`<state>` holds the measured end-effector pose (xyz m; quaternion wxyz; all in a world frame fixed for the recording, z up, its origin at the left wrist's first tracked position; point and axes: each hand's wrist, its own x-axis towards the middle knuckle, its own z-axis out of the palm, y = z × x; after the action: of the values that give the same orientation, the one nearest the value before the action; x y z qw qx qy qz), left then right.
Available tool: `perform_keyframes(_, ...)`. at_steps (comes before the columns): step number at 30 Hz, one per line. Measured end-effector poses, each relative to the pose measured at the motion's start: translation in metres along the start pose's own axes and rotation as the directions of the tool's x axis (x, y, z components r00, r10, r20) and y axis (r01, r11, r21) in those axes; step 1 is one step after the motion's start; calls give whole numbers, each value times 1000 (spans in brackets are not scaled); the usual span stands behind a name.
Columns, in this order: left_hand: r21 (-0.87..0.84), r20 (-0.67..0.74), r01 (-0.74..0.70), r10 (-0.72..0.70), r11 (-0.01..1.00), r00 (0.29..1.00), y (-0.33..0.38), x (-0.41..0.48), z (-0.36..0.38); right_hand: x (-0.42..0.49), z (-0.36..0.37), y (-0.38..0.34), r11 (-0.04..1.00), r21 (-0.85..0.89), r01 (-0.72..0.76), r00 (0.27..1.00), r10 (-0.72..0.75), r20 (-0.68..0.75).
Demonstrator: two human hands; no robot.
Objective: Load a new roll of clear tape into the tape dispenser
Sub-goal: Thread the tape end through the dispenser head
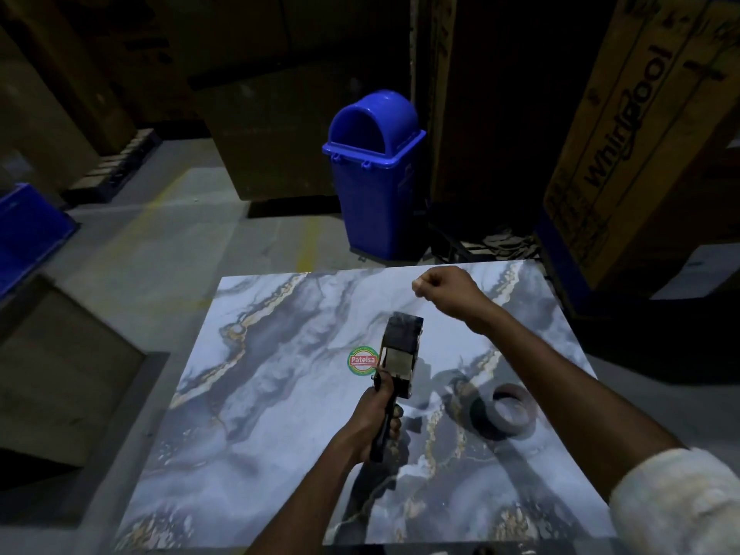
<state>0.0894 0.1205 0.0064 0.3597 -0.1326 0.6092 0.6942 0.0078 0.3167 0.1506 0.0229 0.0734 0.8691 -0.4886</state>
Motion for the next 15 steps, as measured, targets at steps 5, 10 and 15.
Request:
perform_keyframes(5, 21, 27, -56, 55, 998, 998, -1, -3, -1, 16, 1, 24, 989, 77, -128, 992, 129, -14)
perform_keyframes(10, 15, 60, -57, 56, 998, 997, -2, -4, -1, 22, 6, 41, 977, 41, -209, 978, 208, 18)
perform_keyframes(15, 0, 91, -73, 73, 997, 993, -6, -8, 0, 18, 11, 43, 961, 51, -270, 961, 267, 72)
